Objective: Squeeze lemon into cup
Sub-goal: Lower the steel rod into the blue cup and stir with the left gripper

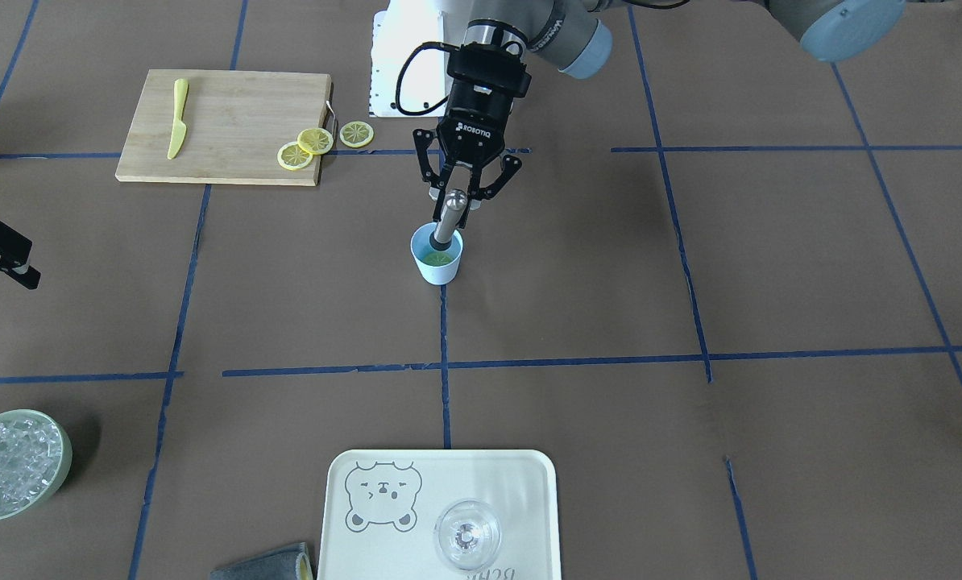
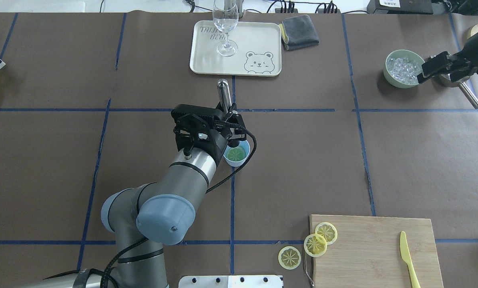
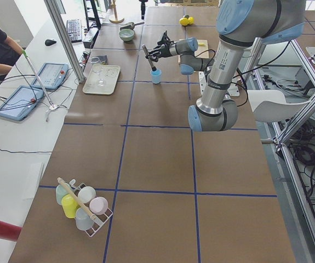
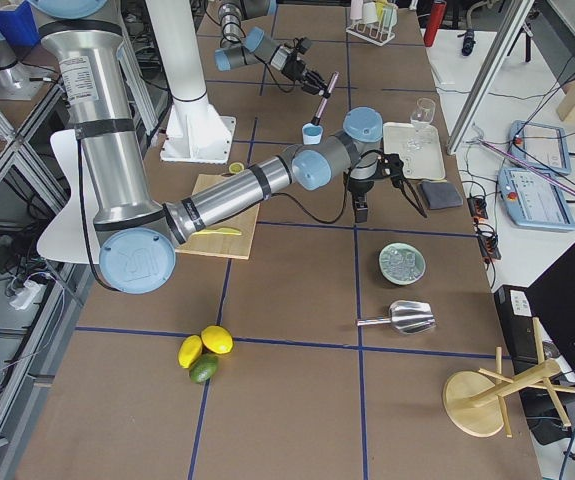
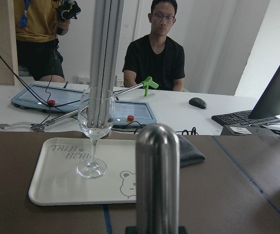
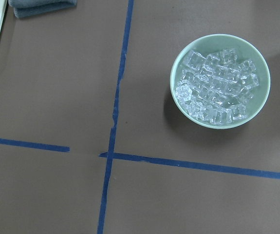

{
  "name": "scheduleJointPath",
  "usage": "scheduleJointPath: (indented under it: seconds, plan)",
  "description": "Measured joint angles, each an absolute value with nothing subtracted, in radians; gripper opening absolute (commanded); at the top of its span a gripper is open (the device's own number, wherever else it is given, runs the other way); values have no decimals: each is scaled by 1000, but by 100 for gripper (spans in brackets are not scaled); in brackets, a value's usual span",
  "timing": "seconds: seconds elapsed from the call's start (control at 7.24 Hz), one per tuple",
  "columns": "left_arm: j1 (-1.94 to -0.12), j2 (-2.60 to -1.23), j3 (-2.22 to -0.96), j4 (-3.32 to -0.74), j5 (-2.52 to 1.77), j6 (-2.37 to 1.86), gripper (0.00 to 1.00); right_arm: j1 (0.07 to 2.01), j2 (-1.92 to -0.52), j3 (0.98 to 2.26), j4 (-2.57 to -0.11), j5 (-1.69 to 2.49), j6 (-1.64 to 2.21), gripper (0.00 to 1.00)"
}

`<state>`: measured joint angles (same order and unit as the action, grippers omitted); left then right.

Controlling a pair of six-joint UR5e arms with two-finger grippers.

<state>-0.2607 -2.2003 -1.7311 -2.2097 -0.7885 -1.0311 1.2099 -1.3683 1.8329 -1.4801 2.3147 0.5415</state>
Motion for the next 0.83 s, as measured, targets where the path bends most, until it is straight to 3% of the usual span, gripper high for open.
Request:
scheduleJointPath:
  seconds: [0.83]
  plan:
    - [-230, -2212, -1646, -2223, -788, -1041, 0, 1219, -1368, 1830, -1480, 2314, 541, 100]
